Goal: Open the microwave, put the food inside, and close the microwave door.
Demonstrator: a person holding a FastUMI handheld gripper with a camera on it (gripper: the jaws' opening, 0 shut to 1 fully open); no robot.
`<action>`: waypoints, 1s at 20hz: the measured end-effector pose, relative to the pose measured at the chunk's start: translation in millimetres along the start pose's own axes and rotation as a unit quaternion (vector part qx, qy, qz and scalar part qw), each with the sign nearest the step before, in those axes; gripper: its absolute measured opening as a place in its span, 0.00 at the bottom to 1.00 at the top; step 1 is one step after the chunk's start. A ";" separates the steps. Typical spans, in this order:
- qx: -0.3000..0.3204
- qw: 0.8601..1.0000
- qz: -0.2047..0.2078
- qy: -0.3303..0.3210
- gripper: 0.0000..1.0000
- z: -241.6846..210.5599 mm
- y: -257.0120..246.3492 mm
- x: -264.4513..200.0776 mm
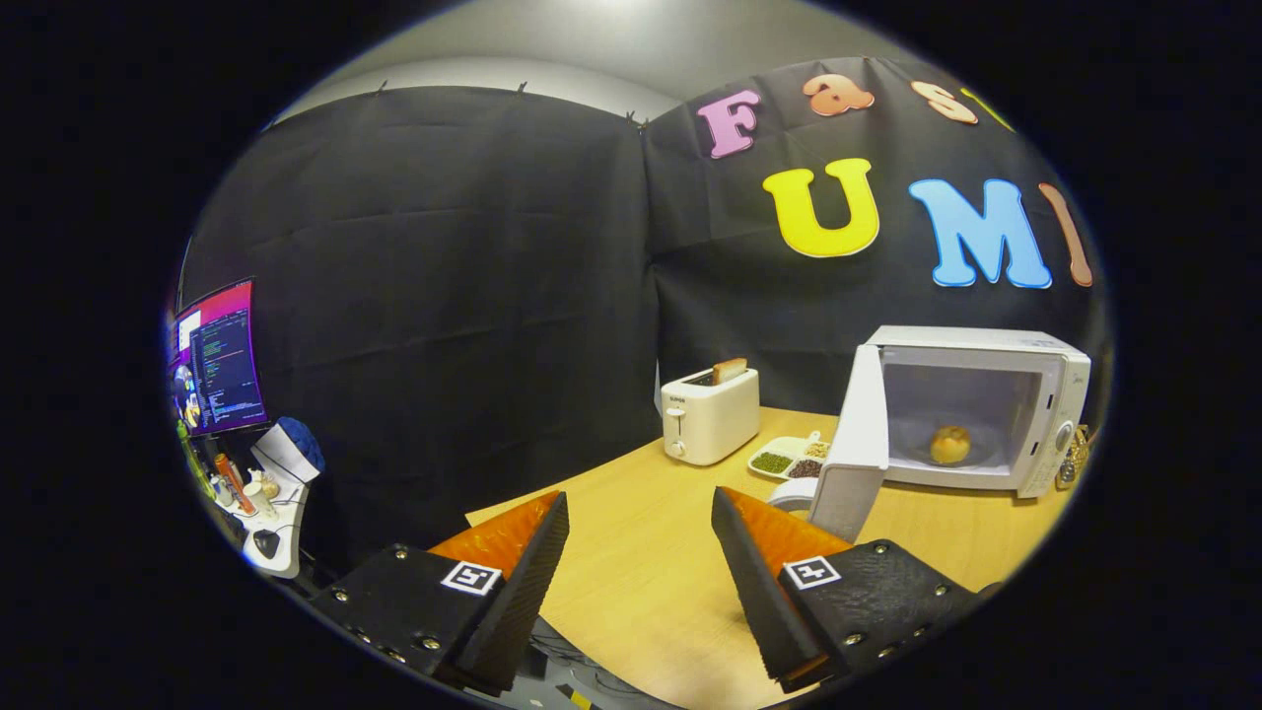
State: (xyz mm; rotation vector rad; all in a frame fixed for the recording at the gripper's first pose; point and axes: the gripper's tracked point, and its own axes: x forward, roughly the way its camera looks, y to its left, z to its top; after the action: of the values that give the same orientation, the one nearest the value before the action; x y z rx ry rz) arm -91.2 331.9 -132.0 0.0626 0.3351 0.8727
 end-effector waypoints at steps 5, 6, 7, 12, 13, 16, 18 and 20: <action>0.013 1.000 -0.002 0.018 0.87 -9.0 -16.9 18.2; 0.013 1.000 -0.010 0.021 0.65 -9.2 -25.6 18.7; 0.017 0.999 -0.017 0.028 0.52 -12.7 -32.3 21.3; 0.039 0.997 -0.055 0.031 0.01 -15.9 -62.5 15.9; 0.031 0.997 -0.058 0.034 0.01 -17.3 -64.6 12.8; 0.025 0.996 -0.070 0.039 0.01 -20.2 -77.8 4.9; 0.031 0.996 -0.077 0.042 0.01 -22.4 -86.4 -1.9; 0.026 0.995 -0.088 0.042 0.01 -21.7 -97.8 -10.6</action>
State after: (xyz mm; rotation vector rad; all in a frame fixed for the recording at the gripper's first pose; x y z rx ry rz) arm -31.9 259.1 -168.3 0.0438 0.4348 0.6928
